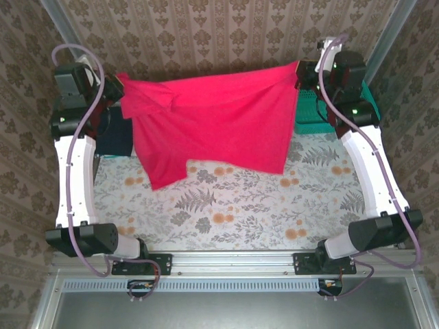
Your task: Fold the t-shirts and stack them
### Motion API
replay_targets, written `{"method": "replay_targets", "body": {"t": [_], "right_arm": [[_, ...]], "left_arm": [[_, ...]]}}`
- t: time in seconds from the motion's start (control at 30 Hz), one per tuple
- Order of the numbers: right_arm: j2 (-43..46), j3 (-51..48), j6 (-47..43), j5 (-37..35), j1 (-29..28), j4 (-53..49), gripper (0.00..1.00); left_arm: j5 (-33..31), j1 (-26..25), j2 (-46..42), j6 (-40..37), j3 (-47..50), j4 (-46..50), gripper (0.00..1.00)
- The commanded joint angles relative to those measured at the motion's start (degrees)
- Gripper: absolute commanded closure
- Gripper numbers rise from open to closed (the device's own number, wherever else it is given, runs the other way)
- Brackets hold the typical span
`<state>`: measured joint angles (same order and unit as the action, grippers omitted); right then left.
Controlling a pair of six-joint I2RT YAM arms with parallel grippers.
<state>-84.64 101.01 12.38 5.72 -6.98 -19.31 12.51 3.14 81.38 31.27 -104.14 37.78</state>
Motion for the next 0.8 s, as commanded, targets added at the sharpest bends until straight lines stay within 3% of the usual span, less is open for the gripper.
{"method": "replay_targets", "body": {"t": [0.0, 0.17, 0.4, 0.6, 0.63, 0.7, 0.77], "right_arm": [[0.6, 7.09, 2.4, 2.06, 0.39, 5.42, 1.0], [2.52, 2.05, 0.98, -0.16, 0.72, 3.68, 1.0], [14.38, -28.3, 3.13, -3.4, 3.09, 3.86, 1.0], [16.5, -46.79, 5.85, -4.22, 3.82, 1.92, 0.99], [15.65, -48.01, 5.92, -4.22, 3.82, 1.75, 0.82], [13.56, -49.36, 5.91, -4.98, 3.82, 0.88, 0.34], [13.11, -49.66, 5.17, -5.94, 3.82, 0.24, 0.15]], "left_arm": [[1.15, 0.88, -2.34, -0.37, -7.46, -1.81, 1.0], [0.61, 1.08, -7.24, -1.09, -3.53, -1.94, 1.0], [5.65, 1.02, -18.95, 5.21, 29.99, -4.39, 1.0], [7.75, 0.49, -23.56, 8.42, 53.36, -2.0, 1.0], [8.19, 0.3, -23.35, 8.89, 56.29, -2.21, 0.91], [8.34, -0.26, -22.99, 9.41, 61.82, -2.31, 0.39], [6.78, -0.34, -24.01, 9.42, 64.76, -1.06, 0.01]]}}
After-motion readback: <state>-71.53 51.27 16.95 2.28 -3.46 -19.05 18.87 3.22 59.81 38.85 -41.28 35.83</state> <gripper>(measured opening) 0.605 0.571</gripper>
